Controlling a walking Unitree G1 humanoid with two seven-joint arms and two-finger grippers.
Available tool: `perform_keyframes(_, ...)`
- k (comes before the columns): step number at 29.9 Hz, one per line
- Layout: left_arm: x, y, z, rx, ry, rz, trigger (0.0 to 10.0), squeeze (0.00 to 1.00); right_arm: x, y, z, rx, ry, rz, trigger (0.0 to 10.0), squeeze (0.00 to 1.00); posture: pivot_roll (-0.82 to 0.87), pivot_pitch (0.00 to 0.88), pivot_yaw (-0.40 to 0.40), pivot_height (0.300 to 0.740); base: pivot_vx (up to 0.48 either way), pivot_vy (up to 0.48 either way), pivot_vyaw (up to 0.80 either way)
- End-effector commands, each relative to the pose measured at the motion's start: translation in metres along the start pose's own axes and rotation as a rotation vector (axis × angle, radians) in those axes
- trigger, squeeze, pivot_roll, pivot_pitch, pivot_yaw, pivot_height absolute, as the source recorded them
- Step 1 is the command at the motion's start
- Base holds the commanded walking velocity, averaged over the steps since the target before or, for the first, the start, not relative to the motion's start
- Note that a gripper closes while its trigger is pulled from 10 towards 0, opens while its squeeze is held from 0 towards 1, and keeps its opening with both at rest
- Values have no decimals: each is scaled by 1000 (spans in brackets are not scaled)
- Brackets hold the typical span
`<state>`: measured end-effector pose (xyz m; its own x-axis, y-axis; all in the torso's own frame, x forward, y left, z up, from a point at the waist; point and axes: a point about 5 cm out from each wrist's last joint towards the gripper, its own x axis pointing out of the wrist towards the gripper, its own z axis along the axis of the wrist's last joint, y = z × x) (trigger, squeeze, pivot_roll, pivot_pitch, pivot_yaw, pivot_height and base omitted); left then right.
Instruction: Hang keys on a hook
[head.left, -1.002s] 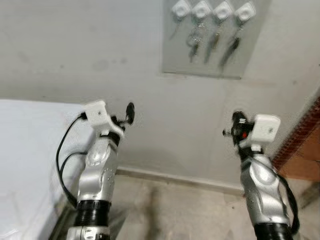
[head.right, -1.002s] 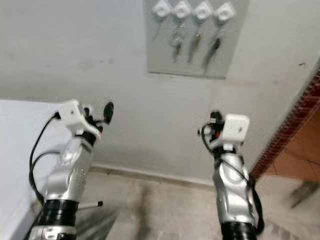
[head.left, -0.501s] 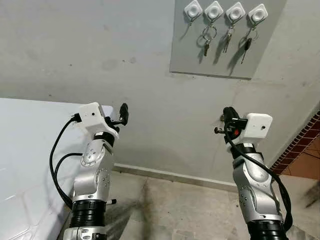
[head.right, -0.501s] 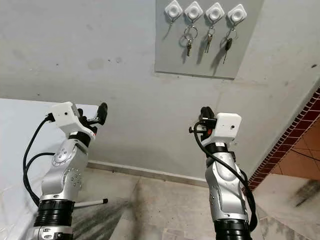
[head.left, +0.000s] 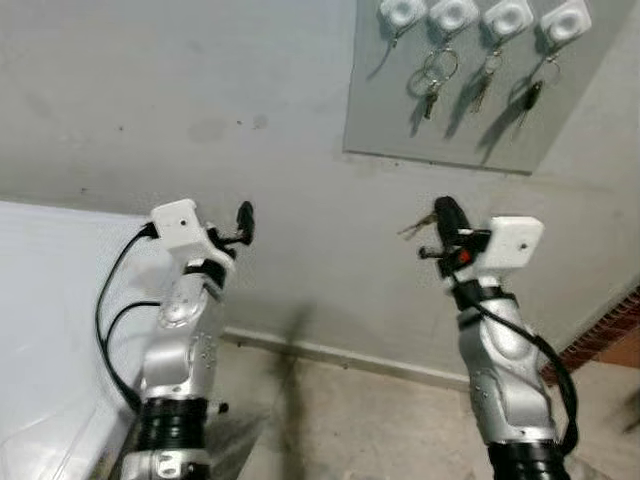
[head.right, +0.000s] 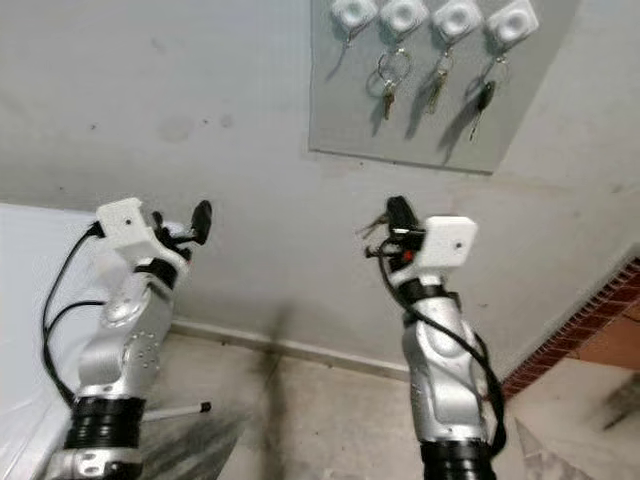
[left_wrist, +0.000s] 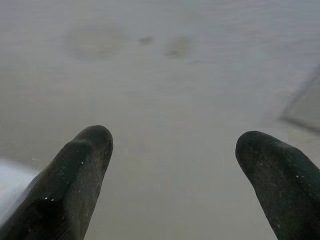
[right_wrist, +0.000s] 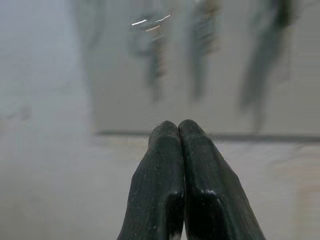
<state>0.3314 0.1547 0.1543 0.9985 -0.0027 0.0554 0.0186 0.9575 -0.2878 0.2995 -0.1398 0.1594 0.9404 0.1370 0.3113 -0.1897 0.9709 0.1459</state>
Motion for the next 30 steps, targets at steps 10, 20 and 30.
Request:
perform_keyframes(10, 0, -9, -2, -11, -5, -9, 10000, 0, 0, -5, 5, -16, -12, 12, 10000, 0, -16, 0, -10, 740, 208, 0, 0)
perform_keyframes(20, 0, -12, 5, 25, -26, -10, 10000, 0, 6, 8, 6, -6, 2, 144, 10000, 0, -18, 0, -9, 740, 0, 0, 0)
perform_keyframes(30, -2, -29, 17, 133, -71, -98, 10000, 0, 30, 30, 19, 27, -17, 359, 10000, 0, -10, 0, -17, 740, 0, 0, 0)
